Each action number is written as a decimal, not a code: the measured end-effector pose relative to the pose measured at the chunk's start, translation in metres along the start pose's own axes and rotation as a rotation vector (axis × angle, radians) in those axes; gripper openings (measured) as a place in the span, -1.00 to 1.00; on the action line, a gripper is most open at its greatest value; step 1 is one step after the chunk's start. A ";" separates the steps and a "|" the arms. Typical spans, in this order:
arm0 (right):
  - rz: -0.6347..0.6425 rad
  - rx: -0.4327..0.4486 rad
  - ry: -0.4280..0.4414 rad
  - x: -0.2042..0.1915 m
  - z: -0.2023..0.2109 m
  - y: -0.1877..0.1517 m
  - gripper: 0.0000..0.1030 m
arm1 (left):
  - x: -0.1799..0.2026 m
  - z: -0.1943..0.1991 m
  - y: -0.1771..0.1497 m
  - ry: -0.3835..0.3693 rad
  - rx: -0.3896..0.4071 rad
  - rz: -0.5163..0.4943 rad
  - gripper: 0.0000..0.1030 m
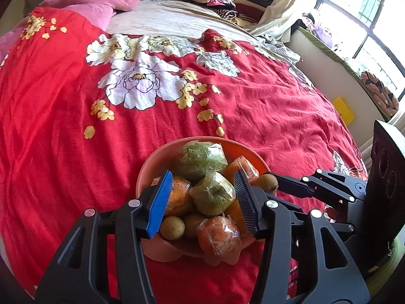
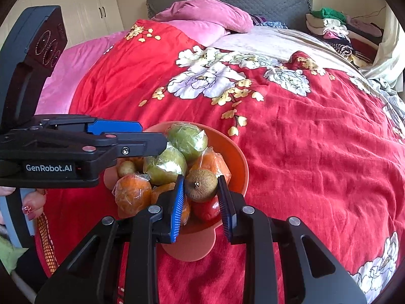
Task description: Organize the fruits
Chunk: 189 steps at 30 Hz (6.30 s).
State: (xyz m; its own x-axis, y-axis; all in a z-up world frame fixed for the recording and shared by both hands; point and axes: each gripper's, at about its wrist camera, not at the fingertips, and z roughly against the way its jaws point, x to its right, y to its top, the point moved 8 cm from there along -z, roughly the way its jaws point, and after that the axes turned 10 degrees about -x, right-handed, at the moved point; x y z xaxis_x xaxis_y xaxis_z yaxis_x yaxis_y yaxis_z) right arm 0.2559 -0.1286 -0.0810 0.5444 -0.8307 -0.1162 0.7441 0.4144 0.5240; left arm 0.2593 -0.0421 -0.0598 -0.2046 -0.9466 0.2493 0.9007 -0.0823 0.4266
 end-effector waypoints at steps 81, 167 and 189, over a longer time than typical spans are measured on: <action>-0.025 0.155 -0.106 -0.050 0.128 -0.077 0.91 | 0.014 0.110 -0.117 0.162 0.150 0.067 0.81; -0.077 0.095 -0.123 -0.041 0.099 -0.109 0.91 | 0.003 0.072 -0.159 0.203 0.075 0.113 0.81; -0.079 0.097 -0.126 -0.041 0.099 -0.109 0.91 | 0.003 0.072 -0.160 0.212 0.073 0.115 0.81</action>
State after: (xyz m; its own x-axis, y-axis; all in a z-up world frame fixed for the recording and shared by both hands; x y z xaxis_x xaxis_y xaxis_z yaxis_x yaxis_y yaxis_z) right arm 0.1141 -0.1770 -0.0495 0.4288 -0.9016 -0.0569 0.7383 0.3134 0.5973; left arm 0.0874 -0.0089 -0.0646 -0.0108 -0.9933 0.1151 0.8818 0.0448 0.4695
